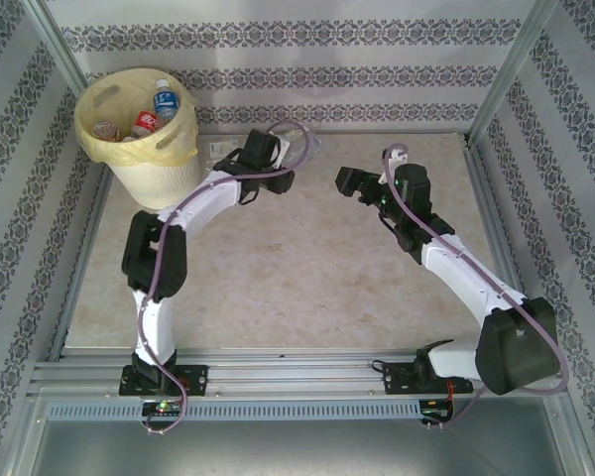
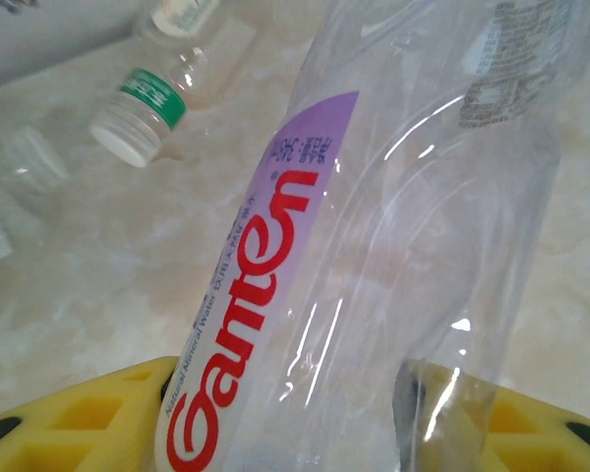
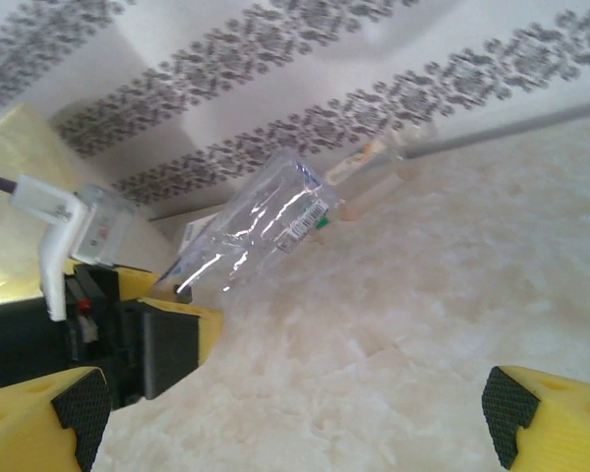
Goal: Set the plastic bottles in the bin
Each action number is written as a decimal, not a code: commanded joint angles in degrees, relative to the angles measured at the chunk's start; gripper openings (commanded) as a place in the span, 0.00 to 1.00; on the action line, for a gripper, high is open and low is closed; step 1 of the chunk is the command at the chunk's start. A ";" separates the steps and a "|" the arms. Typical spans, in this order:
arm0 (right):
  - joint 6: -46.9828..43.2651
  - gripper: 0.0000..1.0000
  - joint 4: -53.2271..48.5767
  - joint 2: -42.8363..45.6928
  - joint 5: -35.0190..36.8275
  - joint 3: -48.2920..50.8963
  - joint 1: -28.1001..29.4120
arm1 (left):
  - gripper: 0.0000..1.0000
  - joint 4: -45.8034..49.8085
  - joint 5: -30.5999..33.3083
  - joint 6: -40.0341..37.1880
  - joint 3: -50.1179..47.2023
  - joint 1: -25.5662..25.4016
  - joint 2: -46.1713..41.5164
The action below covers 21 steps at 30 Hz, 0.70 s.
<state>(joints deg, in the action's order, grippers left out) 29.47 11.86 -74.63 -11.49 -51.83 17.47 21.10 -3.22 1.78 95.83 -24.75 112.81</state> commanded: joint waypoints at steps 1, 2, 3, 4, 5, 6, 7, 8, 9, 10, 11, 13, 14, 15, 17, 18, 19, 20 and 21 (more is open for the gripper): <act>-4.85 0.98 5.73 1.08 -5.88 -0.05 2.33 | 0.48 -3.14 -0.67 2.57 -2.62 -0.05 -6.92; -6.01 0.98 5.94 0.75 -7.02 -0.68 3.19 | 0.48 -3.01 -0.48 2.85 -3.28 0.13 -8.51; -7.00 0.98 6.00 0.44 -7.82 -1.29 4.07 | 0.48 -3.00 -0.38 3.01 -3.82 0.35 -9.93; -8.02 0.98 5.95 -0.08 -8.76 -2.16 5.00 | 0.48 -2.91 -0.38 3.20 -4.35 0.68 -11.42; -8.62 0.98 5.90 -0.51 -9.58 -2.89 5.75 | 0.48 -2.70 -0.32 3.42 -4.59 0.98 -12.52; -9.12 0.98 5.90 -1.13 -10.35 -3.77 6.59 | 0.48 -2.20 -0.30 3.70 -4.60 1.34 -13.64; -9.40 0.98 5.98 -1.69 -11.09 -4.66 7.37 | 0.48 -1.69 -0.08 4.01 -4.52 1.85 -14.75; -9.84 0.98 5.98 -2.40 -11.96 -5.51 8.06 | 0.48 -1.21 0.29 4.26 -4.49 2.33 -15.87; -10.08 0.98 5.97 -2.88 -12.64 -6.34 8.71 | 0.48 -0.95 0.60 4.43 -4.56 2.84 -16.80; -10.42 0.98 5.99 -3.46 -13.22 -7.20 9.42 | 0.48 -0.85 0.99 4.46 -4.58 3.37 -17.90; -10.77 0.98 5.95 -3.95 -13.68 -8.07 10.04 | 0.48 -0.59 1.55 4.46 -4.55 3.91 -18.95; -11.57 0.98 5.83 -4.70 -13.75 -9.40 11.18 | 0.48 0.02 2.73 4.37 -4.14 5.29 -20.67; -11.95 0.98 5.64 -4.97 -13.65 -9.96 11.58 | 0.48 0.44 3.16 4.50 -3.83 6.06 -21.38; -12.15 0.98 5.55 -5.19 -13.65 -10.62 12.00 | 0.48 0.88 3.46 4.68 -3.42 7.11 -22.03; -12.42 0.98 5.50 -5.67 -13.65 -11.24 12.45 | 0.48 1.31 3.49 5.38 -2.96 9.44 -23.22; -12.52 0.98 5.53 -5.76 -13.57 -11.51 12.44 | 0.48 1.39 3.83 5.80 -2.70 10.68 -23.88; -12.58 0.98 5.54 -5.86 -13.51 -11.67 12.54 | 0.48 1.61 4.37 6.24 -2.43 11.99 -24.44; -12.66 0.98 5.50 -5.83 -13.56 -11.72 12.58 | 0.48 1.87 5.10 6.59 -2.06 13.05 -24.80; -12.79 0.98 5.62 -5.86 -13.69 -11.76 12.56 | 0.48 2.21 5.85 7.10 -1.63 14.45 -25.19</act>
<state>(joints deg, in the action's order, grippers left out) 18.44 16.12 -80.03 -23.86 -61.87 29.78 21.45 -0.05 6.59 92.20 -13.08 89.78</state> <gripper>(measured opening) 0.981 0.522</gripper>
